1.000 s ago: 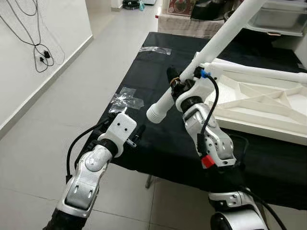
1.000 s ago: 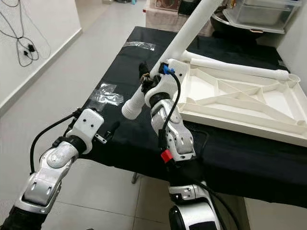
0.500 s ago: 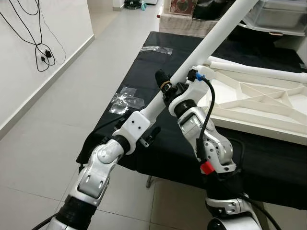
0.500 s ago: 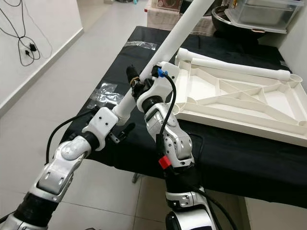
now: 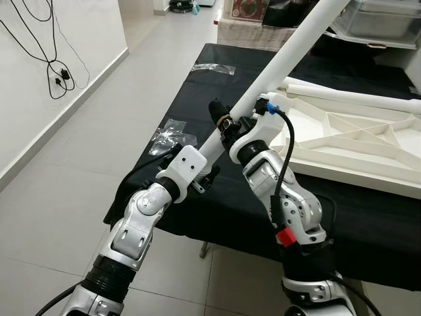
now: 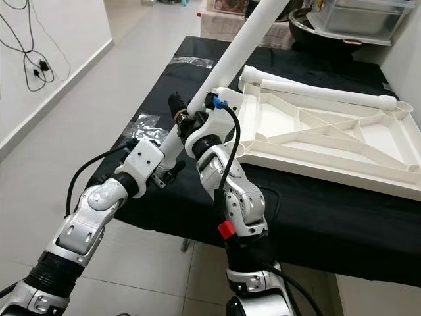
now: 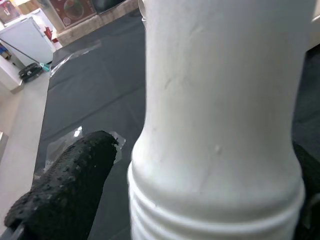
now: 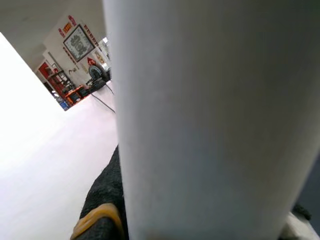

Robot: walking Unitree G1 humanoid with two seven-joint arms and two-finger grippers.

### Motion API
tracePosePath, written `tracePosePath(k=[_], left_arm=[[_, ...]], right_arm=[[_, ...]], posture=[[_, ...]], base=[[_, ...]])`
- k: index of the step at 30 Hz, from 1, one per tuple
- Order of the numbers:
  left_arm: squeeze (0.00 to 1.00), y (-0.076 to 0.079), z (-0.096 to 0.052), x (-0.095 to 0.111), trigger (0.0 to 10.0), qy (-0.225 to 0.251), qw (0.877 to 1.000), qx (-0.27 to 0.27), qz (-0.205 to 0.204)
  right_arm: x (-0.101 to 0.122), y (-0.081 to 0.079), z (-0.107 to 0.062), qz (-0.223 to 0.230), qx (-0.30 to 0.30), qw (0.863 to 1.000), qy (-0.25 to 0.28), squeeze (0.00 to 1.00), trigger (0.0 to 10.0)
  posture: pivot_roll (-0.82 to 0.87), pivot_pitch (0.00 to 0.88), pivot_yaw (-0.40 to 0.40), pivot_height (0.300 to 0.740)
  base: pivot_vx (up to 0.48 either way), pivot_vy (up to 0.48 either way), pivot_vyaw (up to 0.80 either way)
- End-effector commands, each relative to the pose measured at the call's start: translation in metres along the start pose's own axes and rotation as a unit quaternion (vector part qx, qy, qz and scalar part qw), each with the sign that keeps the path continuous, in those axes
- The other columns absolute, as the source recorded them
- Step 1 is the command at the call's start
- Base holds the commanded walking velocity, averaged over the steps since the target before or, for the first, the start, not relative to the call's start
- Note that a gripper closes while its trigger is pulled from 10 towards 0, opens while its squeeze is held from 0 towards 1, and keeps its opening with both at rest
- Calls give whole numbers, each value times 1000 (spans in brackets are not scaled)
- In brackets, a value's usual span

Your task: Building children table

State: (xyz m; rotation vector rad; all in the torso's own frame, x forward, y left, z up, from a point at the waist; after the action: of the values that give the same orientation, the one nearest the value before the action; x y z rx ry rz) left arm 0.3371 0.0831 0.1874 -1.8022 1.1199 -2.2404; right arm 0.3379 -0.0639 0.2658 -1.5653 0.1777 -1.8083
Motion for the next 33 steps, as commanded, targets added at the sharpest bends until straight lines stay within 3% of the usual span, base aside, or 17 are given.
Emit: tracePosePath(k=[1, 2, 11, 13, 14, 18, 19, 26, 27, 33], left_arm=[[0, -2, 0, -3, 4157, -4, 1000, 8, 6], [0, 0, 0, -3, 0, -1, 1000, 3, 11], [0, 5, -1, -6, 0, -1, 1000, -2, 15], [0, 5, 0, -7, 0, -5, 1000, -1, 15], [0, 6, 0, -7, 9804, -8, 1000, -4, 14], [0, 6, -1, -7, 10000, -8, 1000, -8, 13], [0, 6, -2, -4, 10000, -1, 1000, -11, 16], [0, -3, -15, -4, 10000, 4, 1000, -24, 4], [0, -5, -20, -5, 10000, 4, 1000, -27, 3], [0, -12, -33, -10, 10000, 0, 999, -39, 14]], right_arm=[[0, -4, -3, 8, 10, 1000, -3, 0, 10000], [0, -4, -4, 7, 11, 1000, -3, 0, 10000], [-2, -5, -5, 4, 14, 1000, -8, 0, 10000], [-1, -4, -5, -14, 10, 1000, -5, 0, 10000], [-1, -3, -5, -28, 9, 1000, 1, 0, 10000], [-1, -3, -5, -33, 13, 999, 3, 0, 10000], [-3, -3, -6, -29, 20, 999, 2, 1000, 10000], [-9, -4, -10, 25, 79, 996, -20, 1000, 10000], [-9, 0, -11, 25, 89, 995, -26, 0, 10000], [-10, 15, -12, 20, 98, 994, -35, 0, 10000]], posture=[[50, 110, -40, 740], [49, 110, -36, 740], [48, 112, -38, 740], [47, 110, -37, 740], [48, 110, -39, 740], [49, 106, -39, 740], [51, 106, -37, 740], [54, 91, -30, 740], [54, 89, -29, 740], [64, 80, -30, 740]], base=[[0, 0, 0], [0, 0, 0], [0, 0, 0], [0, 0, 0], [0, 0, 0], [0, 0, 0], [0, 0, 0], [0, 0, 0], [0, 0, 0], [0, 0, 0]])
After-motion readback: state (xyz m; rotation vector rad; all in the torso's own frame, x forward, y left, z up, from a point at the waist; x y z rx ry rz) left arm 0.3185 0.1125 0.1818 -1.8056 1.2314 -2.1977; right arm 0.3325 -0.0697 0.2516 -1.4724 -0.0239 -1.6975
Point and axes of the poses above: a point about 5 cm out from each wrist's last joint towards the gripper, its own z axis pointing out of the wrist towards the gripper, its own x axis along the axis of the wrist's last joint, y = z × x, the point moved 1 cm from there along z, pointing out of the wrist towards the gripper, and after that the axes turned 6 degrees about z, right-handed, at the moved point
